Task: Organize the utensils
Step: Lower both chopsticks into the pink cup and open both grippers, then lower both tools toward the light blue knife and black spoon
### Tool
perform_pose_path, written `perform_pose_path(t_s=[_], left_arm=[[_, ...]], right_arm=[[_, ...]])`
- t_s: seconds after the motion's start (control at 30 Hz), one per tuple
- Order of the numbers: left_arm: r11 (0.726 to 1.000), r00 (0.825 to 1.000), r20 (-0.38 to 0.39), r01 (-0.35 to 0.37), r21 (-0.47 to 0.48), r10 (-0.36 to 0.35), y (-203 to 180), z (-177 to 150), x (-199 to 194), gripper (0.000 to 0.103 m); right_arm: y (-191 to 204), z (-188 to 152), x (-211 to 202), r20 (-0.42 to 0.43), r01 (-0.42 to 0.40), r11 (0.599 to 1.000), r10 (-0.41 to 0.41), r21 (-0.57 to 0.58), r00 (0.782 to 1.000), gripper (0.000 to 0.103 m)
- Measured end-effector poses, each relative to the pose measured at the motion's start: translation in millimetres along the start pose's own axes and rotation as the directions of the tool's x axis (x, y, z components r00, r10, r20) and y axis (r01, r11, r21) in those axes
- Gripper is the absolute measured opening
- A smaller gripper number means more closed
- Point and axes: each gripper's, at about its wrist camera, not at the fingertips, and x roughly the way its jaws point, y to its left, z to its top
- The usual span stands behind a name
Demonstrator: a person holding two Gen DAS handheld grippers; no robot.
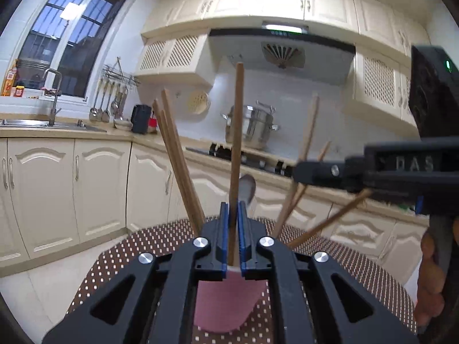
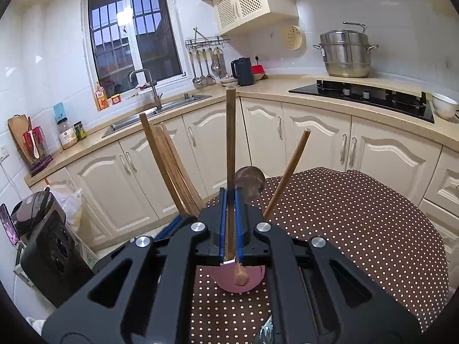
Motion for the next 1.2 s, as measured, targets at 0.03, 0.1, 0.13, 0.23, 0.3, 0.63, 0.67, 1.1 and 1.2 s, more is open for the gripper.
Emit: perform_pose_path(t_s=[0.03, 0.1, 0.13, 0.23, 0.3, 0.63, 0.67, 1.1, 1.2], left_arm=[[1.000, 1.000, -0.016, -0.002, 0.001, 0.002, -0.3, -1.4, -0.1, 0.006], [1.000, 0.999, -0.037, -0.005, 0.001, 0.005, -0.4, -3.2, -1.4, 0.006], [1.000, 0.999, -0.044, 0.002, -0.005, -0.002, 0.0, -3.7, -3.2, 0.007], [1.000, 0.997, -0.071, 0.015, -0.013, -0.016, -0.9, -2.2, -7.7, 0.019], [1.000, 0.997, -0.069, 0.018, -0.014, -0.019, -3.2, -0.3, -12.5, 0.032], [0.999, 0.996, -0.090, 0.002, -0.049, -0.006, -6.2, 17.9, -42.2, 0.050], [0.999, 0.996, -0.094, -0.008, -0.051, 0.003, -6.5, 20.2, -44.1, 0.051], [1.000, 0.977, -0.215, 0.011, -0.027, -0.016, -39.2, 36.8, -69.9, 0.060], [0.999, 0.958, -0.283, 0.033, -0.026, -0.039, -46.5, 30.5, -65.8, 0.060]], right_arm=[[1.4, -0.5, -0.2, -0.001, 0.004, 1.000, -0.004, 0.000, 1.000, 0.006], [2.3, 0.6, -0.3, -0.001, 0.008, 1.000, -0.008, 0.002, 1.000, 0.006], [2.3, 0.3, -1.1, 0.000, 0.013, 1.000, -0.013, 0.004, 1.000, 0.006], [1.7, 0.4, -3.2, -0.003, 0.020, 1.000, -0.020, 0.013, 1.000, 0.007], [1.8, 1.1, -4.6, -0.006, 0.023, 1.000, -0.023, 0.013, 1.000, 0.007], [12.8, -6.3, -31.1, 0.007, 0.048, 0.999, -0.048, 0.003, 0.999, 0.008], [13.6, -7.0, -33.3, 0.007, 0.051, 0.999, -0.051, 0.002, 0.999, 0.008], [15.4, -25.5, -86.1, 0.056, 0.112, 0.993, -0.110, -0.024, 0.992, 0.048], [6.5, -32.5, -94.6, 0.044, 0.129, 0.992, -0.128, -0.018, 0.991, 0.048]])
